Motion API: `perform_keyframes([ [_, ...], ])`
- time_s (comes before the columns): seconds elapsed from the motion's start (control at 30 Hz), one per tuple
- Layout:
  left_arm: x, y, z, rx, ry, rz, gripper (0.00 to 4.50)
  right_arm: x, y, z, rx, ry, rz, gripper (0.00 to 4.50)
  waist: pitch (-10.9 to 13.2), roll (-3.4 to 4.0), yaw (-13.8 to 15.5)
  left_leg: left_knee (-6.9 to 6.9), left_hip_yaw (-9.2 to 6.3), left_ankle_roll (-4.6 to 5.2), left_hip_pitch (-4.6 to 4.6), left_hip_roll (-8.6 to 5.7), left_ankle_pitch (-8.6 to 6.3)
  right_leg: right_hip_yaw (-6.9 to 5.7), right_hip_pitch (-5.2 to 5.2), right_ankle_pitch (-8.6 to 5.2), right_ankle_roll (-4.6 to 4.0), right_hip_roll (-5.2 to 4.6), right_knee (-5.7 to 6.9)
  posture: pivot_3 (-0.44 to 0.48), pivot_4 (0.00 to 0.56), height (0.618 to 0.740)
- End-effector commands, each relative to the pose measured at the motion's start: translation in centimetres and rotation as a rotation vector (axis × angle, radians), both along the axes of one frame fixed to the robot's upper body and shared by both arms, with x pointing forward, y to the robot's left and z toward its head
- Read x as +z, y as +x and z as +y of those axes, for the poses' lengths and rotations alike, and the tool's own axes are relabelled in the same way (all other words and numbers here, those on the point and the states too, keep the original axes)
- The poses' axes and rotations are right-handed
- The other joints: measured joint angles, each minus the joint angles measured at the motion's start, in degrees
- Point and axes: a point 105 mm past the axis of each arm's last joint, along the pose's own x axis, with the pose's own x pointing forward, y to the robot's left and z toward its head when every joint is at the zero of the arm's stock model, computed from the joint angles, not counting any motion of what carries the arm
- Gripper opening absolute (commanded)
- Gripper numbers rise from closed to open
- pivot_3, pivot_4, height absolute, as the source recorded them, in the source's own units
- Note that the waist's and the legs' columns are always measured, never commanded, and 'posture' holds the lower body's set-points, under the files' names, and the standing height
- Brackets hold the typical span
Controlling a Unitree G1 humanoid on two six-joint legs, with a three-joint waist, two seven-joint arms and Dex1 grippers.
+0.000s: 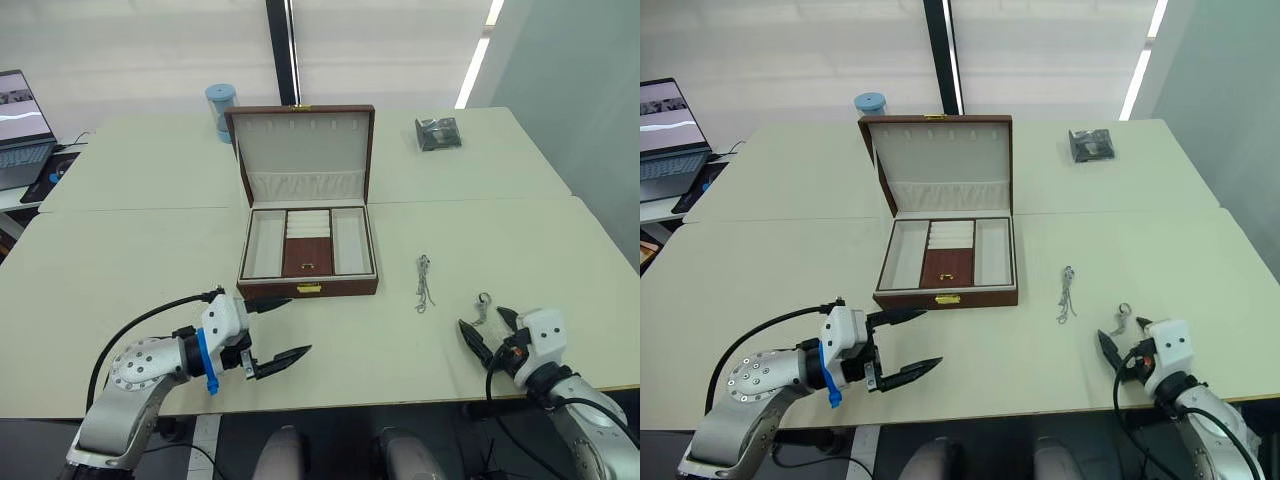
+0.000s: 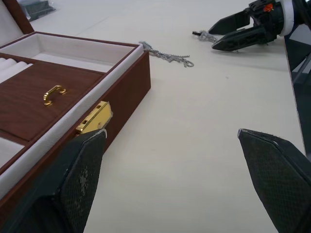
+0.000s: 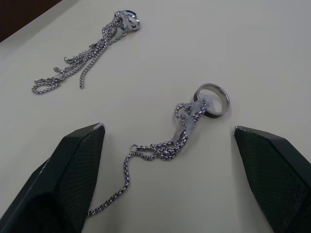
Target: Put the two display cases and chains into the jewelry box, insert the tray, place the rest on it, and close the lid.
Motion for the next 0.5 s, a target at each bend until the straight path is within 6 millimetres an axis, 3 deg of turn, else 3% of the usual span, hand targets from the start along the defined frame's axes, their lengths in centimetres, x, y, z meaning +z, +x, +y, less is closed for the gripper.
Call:
perform_keyframes([
  [0.03,1.3,-0.1,-0.9,-0.03,-0.005,-0.049,4.5,-1.1,-0.1,0.0,-0.037,-0.008,0.053,4.47,-0.1,-0.1,0.0,0.0,-0.01,0.0,0.02,0.0,0.0,-0.01,0.02,0.0,0.0,0.0,0.0,0.0,0.15,0.74],
  [0.13,1.7,0.1,-1.2,-0.028,-0.009,-0.052,4.5,-1.9,-0.1,-0.4,-0.068,-0.029,0.084,4.3,-0.3,-0.43,0.0,0.01,-0.05,0.0,0.14,0.0,0.0,-0.03,0.2,0.0,0.0,0.0,-0.02,0.0,0.15,0.74],
  [0.33,2.1,0.4,-1.3,-0.01,-0.019,-0.049,4.5,-2.4,0.0,-0.8,-0.088,-0.053,0.119,2.56,-0.7,-0.67,0.1,0.01,-0.08,0.01,0.27,-0.02,0.0,-0.04,0.36,0.0,0.0,-0.01,-0.05,0.0,0.15,0.74],
  [0.5,2.8,0.6,-1.8,-0.008,-0.025,-0.055,4.5,-2.5,0.0,-0.7,-0.093,-0.041,0.13,1.54,-0.8,-0.78,0.3,0.02,-0.18,0.01,0.41,-0.05,0.0,-0.12,0.57,0.0,0.0,-0.05,-0.11,0.0,0.15,0.74],
])
